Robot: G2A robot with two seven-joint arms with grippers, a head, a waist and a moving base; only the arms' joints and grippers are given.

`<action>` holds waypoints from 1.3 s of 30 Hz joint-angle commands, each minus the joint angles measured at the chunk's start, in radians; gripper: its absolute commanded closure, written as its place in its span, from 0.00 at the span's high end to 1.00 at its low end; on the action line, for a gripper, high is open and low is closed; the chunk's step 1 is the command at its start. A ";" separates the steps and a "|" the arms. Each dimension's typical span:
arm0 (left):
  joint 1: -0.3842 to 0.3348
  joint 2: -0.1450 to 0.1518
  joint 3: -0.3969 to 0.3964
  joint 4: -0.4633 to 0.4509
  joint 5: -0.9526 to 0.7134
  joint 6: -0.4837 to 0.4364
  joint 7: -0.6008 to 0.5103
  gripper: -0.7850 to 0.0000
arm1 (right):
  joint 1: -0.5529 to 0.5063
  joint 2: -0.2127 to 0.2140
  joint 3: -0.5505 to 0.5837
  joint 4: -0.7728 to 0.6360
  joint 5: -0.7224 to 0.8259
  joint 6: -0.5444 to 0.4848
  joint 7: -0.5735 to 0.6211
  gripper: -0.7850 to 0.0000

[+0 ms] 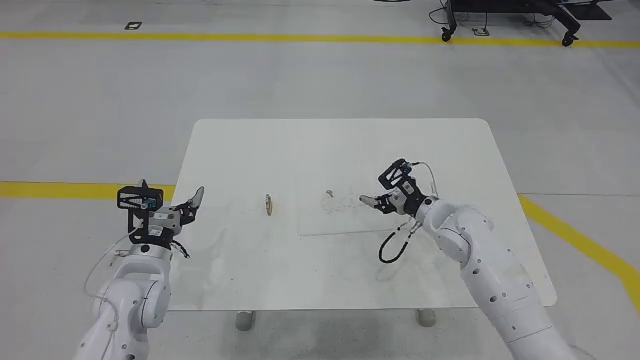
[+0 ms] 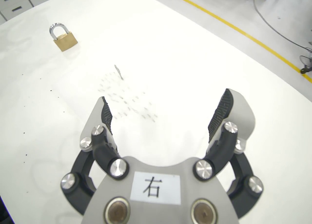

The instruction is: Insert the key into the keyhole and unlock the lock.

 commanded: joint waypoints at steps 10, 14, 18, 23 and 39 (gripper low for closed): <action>0.000 0.000 0.000 0.000 0.000 0.000 0.000 1.00 | 0.182 -0.035 -0.140 0.237 0.058 -0.199 -0.052 1.00; 0.000 0.000 0.000 0.000 0.000 0.000 0.000 1.00 | 0.229 -0.039 -0.179 0.280 -0.009 -0.241 -0.053 1.00; 0.000 0.000 0.000 0.000 0.000 0.000 0.000 1.00 | 0.280 -0.053 -0.246 0.315 -0.098 -0.261 -0.061 0.87; 0.000 0.000 0.000 0.000 0.000 0.000 0.000 1.00 | 0.335 -0.070 -0.308 0.364 -0.158 -0.283 -0.108 0.47; 0.000 0.000 0.000 0.000 0.000 0.000 0.000 1.00 | 0.479 -0.145 -0.435 0.553 -0.143 -0.286 -0.100 0.44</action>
